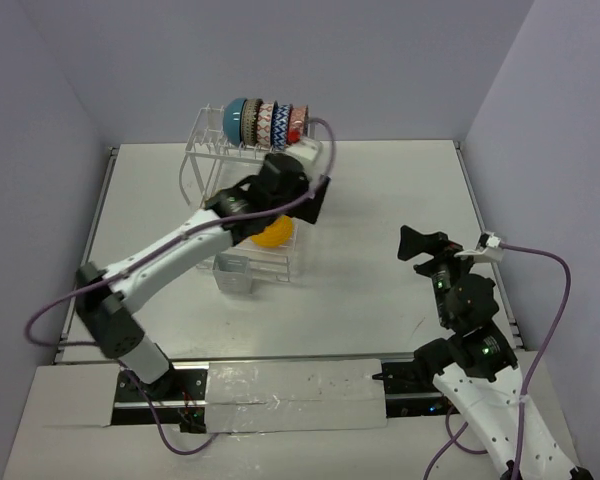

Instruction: Load the bowls into the dish rack

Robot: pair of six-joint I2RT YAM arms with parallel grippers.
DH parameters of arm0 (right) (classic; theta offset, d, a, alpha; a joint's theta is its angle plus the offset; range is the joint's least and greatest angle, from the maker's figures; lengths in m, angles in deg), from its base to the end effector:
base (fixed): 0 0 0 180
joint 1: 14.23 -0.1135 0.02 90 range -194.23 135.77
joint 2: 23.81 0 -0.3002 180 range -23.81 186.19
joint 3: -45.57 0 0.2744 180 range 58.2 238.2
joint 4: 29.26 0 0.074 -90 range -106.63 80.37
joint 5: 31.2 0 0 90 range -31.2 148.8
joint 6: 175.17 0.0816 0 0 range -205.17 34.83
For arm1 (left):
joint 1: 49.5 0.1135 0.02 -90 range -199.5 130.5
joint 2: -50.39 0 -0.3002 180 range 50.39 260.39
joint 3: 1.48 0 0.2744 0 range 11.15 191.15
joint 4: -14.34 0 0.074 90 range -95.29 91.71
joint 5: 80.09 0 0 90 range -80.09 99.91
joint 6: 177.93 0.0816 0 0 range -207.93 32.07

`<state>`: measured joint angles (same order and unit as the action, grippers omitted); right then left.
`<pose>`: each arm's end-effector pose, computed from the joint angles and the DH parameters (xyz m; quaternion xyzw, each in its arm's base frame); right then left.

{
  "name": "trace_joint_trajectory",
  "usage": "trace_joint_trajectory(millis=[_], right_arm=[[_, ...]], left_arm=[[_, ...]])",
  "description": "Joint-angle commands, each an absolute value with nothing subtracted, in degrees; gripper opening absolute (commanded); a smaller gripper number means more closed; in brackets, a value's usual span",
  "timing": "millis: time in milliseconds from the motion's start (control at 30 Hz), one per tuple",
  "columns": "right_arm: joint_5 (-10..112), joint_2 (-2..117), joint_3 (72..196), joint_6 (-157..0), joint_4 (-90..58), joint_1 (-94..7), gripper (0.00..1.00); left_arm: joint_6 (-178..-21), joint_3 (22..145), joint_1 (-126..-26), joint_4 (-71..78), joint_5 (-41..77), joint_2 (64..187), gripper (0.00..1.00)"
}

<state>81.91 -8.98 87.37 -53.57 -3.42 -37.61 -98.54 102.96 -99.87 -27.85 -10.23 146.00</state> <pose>0.1260 0.0196 0.3177 0.1918 0.6739 0.1985 0.6853 0.3063 -0.3258 0.3716 0.2167 0.8433 -0.1044 0.4806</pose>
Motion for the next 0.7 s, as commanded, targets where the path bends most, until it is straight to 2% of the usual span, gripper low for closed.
trace_joint_trajectory(millis=[0, 367, 667], right_arm=[[86.0, -6.9, 94.0, -55.3, -0.9, -37.7, 1.0], [90.4, -1.8, 106.5, -62.1, 6.2, -37.8, 1.0], [94.3, -8.4, 106.8, -66.1, 6.4, -38.7, 1.0]], left_arm=[[-107.7, 97.9, -93.6, -21.0, -2.0, 133.7, 0.98], [-105.9, 82.5, -80.7, -25.0, -17.2, 107.7, 0.99], [-106.7, 69.0, -77.8, -29.3, -26.9, 89.2, 0.99]])
